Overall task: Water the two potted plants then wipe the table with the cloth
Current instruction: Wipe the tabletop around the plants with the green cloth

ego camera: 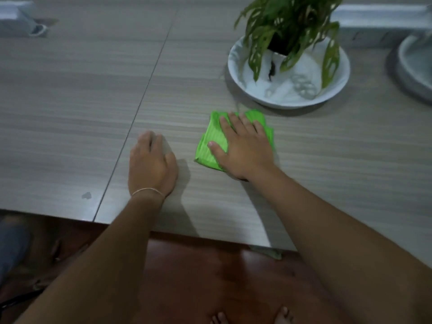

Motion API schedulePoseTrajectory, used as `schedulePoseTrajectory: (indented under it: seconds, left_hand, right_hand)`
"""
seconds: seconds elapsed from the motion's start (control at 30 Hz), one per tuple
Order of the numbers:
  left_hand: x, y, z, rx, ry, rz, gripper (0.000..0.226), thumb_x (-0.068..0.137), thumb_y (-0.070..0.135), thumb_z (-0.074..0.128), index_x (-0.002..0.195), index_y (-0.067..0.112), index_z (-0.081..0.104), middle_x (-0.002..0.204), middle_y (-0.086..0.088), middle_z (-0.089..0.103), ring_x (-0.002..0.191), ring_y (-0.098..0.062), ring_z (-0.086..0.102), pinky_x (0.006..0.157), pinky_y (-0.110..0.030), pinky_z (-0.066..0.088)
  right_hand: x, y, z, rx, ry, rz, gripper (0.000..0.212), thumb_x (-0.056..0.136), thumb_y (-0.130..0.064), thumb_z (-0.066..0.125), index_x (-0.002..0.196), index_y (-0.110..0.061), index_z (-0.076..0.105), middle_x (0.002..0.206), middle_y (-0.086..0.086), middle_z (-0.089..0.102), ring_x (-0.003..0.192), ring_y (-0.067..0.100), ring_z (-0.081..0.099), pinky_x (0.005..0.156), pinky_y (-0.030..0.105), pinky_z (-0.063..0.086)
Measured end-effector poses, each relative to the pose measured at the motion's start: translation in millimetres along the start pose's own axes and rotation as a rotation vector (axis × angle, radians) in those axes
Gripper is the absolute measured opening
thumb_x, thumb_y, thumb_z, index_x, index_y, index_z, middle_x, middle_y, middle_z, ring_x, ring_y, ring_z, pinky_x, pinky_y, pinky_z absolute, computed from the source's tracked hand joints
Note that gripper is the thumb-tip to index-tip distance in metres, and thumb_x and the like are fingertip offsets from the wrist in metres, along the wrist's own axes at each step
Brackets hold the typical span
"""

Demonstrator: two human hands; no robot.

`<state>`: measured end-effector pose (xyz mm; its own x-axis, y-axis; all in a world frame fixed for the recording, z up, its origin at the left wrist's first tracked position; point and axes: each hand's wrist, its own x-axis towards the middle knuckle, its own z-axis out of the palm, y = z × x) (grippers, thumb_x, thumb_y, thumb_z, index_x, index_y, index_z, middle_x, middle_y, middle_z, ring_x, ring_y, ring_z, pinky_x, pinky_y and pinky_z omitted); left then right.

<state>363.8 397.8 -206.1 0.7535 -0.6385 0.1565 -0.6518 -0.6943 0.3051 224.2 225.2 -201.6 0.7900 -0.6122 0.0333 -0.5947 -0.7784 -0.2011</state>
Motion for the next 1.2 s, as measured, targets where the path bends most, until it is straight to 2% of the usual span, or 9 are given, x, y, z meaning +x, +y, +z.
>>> schedulePoseTrajectory:
  seconds: [0.07, 0.23, 0.33, 0.57, 0.7, 0.8, 0.97, 1.07, 1.2]
  left_hand:
    - [-11, 14, 2, 0.018, -0.043, 0.024, 0.069, 0.09, 0.038, 0.026, 0.145, -0.001, 0.041, 0.152, -0.02, 0.038, 0.142, -0.036, 0.033, 0.118, -0.048, 0.026]
    - [-32, 71, 9, 0.041, -0.131, 0.063, 0.07, 0.092, 0.04, 0.033, 0.15, 0.0, 0.032, 0.159, -0.015, 0.029, 0.149, -0.029, 0.023, 0.122, -0.044, 0.016]
    - [-42, 109, 21, 0.038, -0.169, 0.152, 0.073, 0.091, 0.045, 0.027, 0.149, 0.003, 0.034, 0.159, -0.013, 0.031, 0.149, -0.026, 0.024, 0.122, -0.046, 0.017]
    - [-54, 192, 51, -0.01, -0.229, 0.386, 0.069, 0.09, 0.038, 0.031, 0.149, 0.004, 0.038, 0.158, -0.012, 0.035, 0.148, -0.026, 0.026, 0.122, -0.045, 0.017]
    - [-49, 217, 59, 0.001, -0.253, 0.478, 0.073, 0.089, 0.045, 0.031, 0.151, 0.007, 0.034, 0.161, -0.009, 0.029, 0.15, -0.024, 0.022, 0.122, -0.047, 0.017]
    - [-40, 231, 66, -0.015, -0.271, 0.501, 0.076, 0.088, 0.047, 0.03, 0.152, 0.007, 0.032, 0.161, -0.008, 0.028, 0.151, -0.024, 0.02, 0.123, -0.046, 0.014]
    - [-29, 270, 84, -0.004, -0.274, 0.666, 0.069, 0.094, 0.047, 0.033, 0.153, 0.012, 0.031, 0.163, -0.006, 0.025, 0.151, -0.021, 0.018, 0.124, -0.045, 0.013]
    - [-26, 270, 85, -0.011, -0.27, 0.654, 0.069, 0.094, 0.048, 0.037, 0.154, 0.014, 0.031, 0.163, -0.004, 0.026, 0.152, -0.019, 0.018, 0.123, -0.045, 0.015]
    - [-27, 271, 84, -0.01, -0.245, 0.66, 0.067, 0.093, 0.045, 0.043, 0.151, 0.012, 0.037, 0.16, -0.006, 0.031, 0.15, -0.021, 0.023, 0.12, -0.047, 0.022]
  right_hand:
    - [-12, 15, -2, 0.003, 0.009, 0.023, 0.08, 0.093, -0.07, 0.027, 0.159, -0.025, 0.029, 0.169, 0.0, 0.023, 0.156, 0.022, 0.017, 0.126, 0.048, 0.012]
    - [-37, 56, -10, 0.016, 0.02, 0.08, 0.083, 0.091, -0.072, 0.023, 0.159, -0.025, 0.03, 0.168, 0.002, 0.024, 0.156, 0.024, 0.019, 0.126, 0.049, 0.014]
    - [-54, 86, -17, 0.006, 0.038, 0.126, 0.082, 0.092, -0.072, 0.025, 0.158, -0.024, 0.031, 0.168, 0.003, 0.026, 0.155, 0.025, 0.021, 0.125, 0.05, 0.015]
    - [-91, 182, -40, -0.033, 0.068, 0.295, 0.082, 0.091, -0.071, 0.025, 0.157, -0.022, 0.034, 0.166, 0.005, 0.03, 0.154, 0.026, 0.025, 0.125, 0.049, 0.017]
    - [-96, 238, -51, -0.058, 0.08, 0.395, 0.083, 0.091, -0.071, 0.024, 0.156, -0.021, 0.035, 0.165, 0.006, 0.031, 0.153, 0.027, 0.026, 0.125, 0.048, 0.017]
    - [-88, 263, -56, -0.061, 0.078, 0.418, 0.085, 0.09, -0.071, 0.024, 0.157, -0.021, 0.033, 0.166, 0.006, 0.03, 0.153, 0.028, 0.026, 0.125, 0.048, 0.016]
    - [-46, 290, -59, -0.043, 0.051, 0.426, 0.085, 0.09, -0.071, 0.024, 0.16, -0.022, 0.026, 0.169, 0.004, 0.021, 0.156, 0.027, 0.017, 0.126, 0.048, 0.011]
    - [-16, 305, -62, -0.044, 0.018, 0.395, 0.081, 0.095, -0.068, 0.027, 0.161, -0.022, 0.022, 0.17, 0.005, 0.017, 0.156, 0.027, 0.013, 0.127, 0.049, 0.009]
    - [28, 322, -67, -0.048, -0.009, 0.356, 0.084, 0.094, -0.071, 0.022, 0.162, -0.022, 0.017, 0.171, 0.004, 0.013, 0.157, 0.027, 0.011, 0.126, 0.048, 0.009]
